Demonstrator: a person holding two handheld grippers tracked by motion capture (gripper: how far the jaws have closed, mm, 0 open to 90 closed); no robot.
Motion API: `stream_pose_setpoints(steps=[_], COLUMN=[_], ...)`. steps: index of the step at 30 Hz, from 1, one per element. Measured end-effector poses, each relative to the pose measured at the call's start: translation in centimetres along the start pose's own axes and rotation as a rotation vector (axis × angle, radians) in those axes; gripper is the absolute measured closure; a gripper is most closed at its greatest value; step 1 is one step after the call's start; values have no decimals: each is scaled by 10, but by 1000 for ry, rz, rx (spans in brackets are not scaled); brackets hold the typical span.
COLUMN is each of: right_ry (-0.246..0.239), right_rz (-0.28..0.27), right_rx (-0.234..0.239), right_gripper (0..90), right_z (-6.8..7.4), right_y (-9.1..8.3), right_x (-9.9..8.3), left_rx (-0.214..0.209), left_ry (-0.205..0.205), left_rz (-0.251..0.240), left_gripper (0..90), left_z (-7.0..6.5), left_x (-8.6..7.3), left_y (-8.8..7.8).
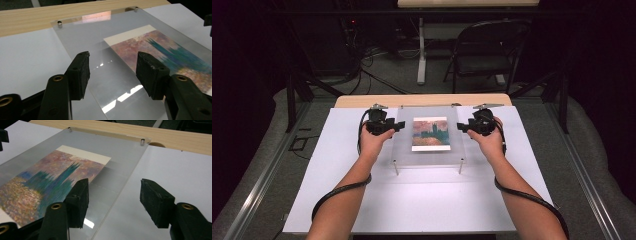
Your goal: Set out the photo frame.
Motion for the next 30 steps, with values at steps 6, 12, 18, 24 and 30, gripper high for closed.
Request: stream_pose_setpoints(steps=[6,12,18,24,30], right_ry=[32,61,84,132,177], right_rz=[13,40,64,83,103], right_rx=[7,4,-16,13,49], right_gripper=[372,369,367,360,343], right_z=[-1,0,-3,-4,-1], right_y=[16,29,36,45,52], right_x=[0,-2,-6,-11,-11], left_rx=[36,45,34,14,-7], left_ry=[-39,-69,-92,-128,-173], left_rz=[12,16,33,53,69], left_gripper=[419,409,405,395,379], left_z=[13,17,14,15,17], left_x=[-7,-12,-18,-20,-20], left_y=[9,13,21,29,33])
Point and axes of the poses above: each handheld gripper's, and its own axes: y roughly forward along the jaws, x roughly out of its top, z roughly to its left, the point moved 8 cm from there along y, roughly forward along the jaws, and after that the axes turned 7 degrees about -z, right-handed, at the moved point
